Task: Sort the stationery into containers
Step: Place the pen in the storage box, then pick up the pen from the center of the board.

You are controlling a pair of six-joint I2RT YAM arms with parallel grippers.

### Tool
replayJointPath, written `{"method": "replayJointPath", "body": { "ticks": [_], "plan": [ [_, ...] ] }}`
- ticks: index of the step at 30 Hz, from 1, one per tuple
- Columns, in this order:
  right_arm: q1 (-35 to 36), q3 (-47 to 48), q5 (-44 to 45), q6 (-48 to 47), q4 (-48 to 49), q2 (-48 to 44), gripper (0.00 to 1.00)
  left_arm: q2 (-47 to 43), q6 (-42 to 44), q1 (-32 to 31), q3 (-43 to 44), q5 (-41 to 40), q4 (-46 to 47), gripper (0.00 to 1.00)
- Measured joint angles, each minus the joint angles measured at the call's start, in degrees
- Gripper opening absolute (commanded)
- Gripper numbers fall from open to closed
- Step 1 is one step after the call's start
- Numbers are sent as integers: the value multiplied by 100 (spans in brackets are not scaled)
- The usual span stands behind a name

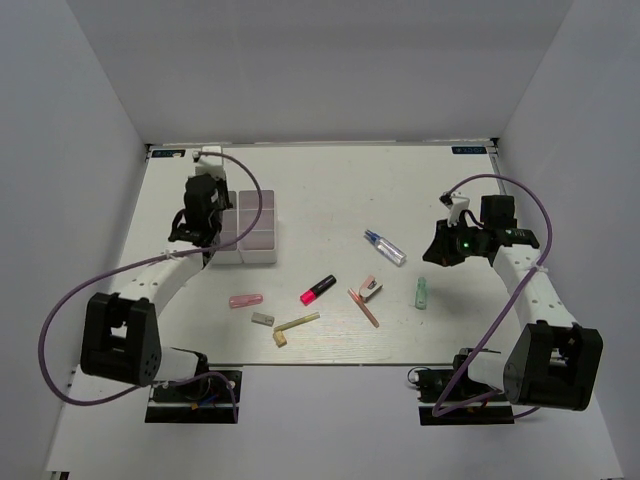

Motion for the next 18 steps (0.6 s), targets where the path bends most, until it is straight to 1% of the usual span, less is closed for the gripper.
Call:
{"method": "replayJointPath", "body": {
  "ticks": [2,3,4,5,6,7,8,9,10,11,12,13,15,16,17,18],
  "plan": [
    [0,2,-13,55,-20,-15,0,-273,-212,-31,514,221,-767,0],
    [0,2,-15,59,-17,-24,22,-286,-343,-66,852,420,-1156,0],
    [0,2,-20,94,-24,-35,55,-271,-481,-122,1281,684,-1591,12],
    [0,2,-31,114,-31,-44,82,-164,-619,-216,1812,1008,-2138,23],
    [0,7,-39,125,-33,-46,90,-26,-730,-339,2315,1364,-2559,34],
    [0,17,-48,116,-31,-46,87,168,-846,-479,2870,1779,-3034,42],
    [0,22,-68,90,-37,-46,72,411,-927,-671,3392,2159,-3526,56],
    [0,46,-87,57,-90,-44,42,684,-990,-883,3880,2503,-3987,63],
    [-2,85,-116,9,-155,-33,0,940,-1029,-1134,4229,2809,-4315,67],
    [-4,127,-157,-7,-192,-20,0,1154,-1071,-1388,4406,2981,-4601,72],
    [-9,168,-181,46,-234,-4,0,1338,-1069,-1700,4409,3134,-4876,72],
    [-15,199,-197,44,-273,7,11,1460,-1078,-1965,4315,3191,-5106,72],
    [-44,212,-227,76,-306,9,58,1742,-1058,-2507,3952,3215,-5593,72],
    [-50,212,-240,90,-328,9,69,1864,-1060,-2747,3744,3241,-5770,72],
    [-57,212,-251,66,-341,11,72,1987,-1067,-2966,3515,3235,-5952,72],
    [-66,216,-262,44,-348,11,67,2061,-1073,-3108,3329,3233,-6063,72]
  ]
}}
